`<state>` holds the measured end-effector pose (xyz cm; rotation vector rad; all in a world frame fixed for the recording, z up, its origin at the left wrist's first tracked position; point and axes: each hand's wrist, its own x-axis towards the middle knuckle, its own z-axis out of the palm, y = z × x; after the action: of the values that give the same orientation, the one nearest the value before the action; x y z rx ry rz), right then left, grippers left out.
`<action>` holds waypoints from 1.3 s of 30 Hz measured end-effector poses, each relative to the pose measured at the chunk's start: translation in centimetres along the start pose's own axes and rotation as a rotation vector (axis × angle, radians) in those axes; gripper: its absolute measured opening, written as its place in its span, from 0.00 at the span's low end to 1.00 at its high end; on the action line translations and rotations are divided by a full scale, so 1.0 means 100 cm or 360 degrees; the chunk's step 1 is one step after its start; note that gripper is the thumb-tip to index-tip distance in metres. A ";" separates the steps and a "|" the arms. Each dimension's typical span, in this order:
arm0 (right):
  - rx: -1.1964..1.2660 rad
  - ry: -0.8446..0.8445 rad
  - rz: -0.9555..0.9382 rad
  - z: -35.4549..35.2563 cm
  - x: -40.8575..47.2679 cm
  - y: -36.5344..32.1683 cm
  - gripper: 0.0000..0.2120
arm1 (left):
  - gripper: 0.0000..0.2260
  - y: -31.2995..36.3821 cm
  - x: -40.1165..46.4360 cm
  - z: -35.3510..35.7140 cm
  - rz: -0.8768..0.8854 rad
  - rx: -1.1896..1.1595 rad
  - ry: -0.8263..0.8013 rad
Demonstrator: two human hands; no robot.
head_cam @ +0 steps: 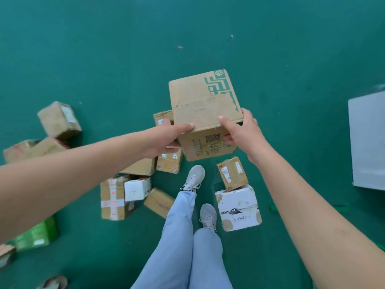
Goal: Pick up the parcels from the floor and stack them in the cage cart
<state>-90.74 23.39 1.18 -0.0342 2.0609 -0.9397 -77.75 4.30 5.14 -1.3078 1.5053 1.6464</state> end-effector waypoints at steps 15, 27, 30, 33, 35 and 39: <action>-0.0442 -0.0449 -0.0568 0.062 -0.289 -0.095 0.47 | 0.27 -0.166 -0.353 -0.033 0.0176 -0.0564 0.0493; -0.0914 -0.0976 -0.0963 0.242 -0.436 -0.128 0.46 | 0.32 -0.366 -0.481 -0.073 0.0184 -0.1316 0.0929; -0.1018 -0.1074 -0.1022 0.293 -0.472 -0.129 0.47 | 0.32 -0.415 -0.503 -0.087 0.0170 -0.1485 0.0985; -0.1134 -0.1165 -0.1074 0.358 -0.510 -0.123 0.48 | 0.29 -0.475 -0.530 -0.101 0.0157 -0.1632 0.1064; -0.1232 -0.1269 -0.1131 0.420 -0.547 -0.110 0.50 | 0.27 -0.532 -0.558 -0.111 0.0128 -0.1768 0.1155; -0.1396 -0.1518 -0.1194 0.522 -0.629 -0.080 0.48 | 0.26 -0.637 -0.607 -0.120 0.0024 -0.1963 0.1326</action>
<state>-15.85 7.39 30.86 -1.4841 1.3457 -0.2037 4.68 19.72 34.44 -2.8786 0.6828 2.2638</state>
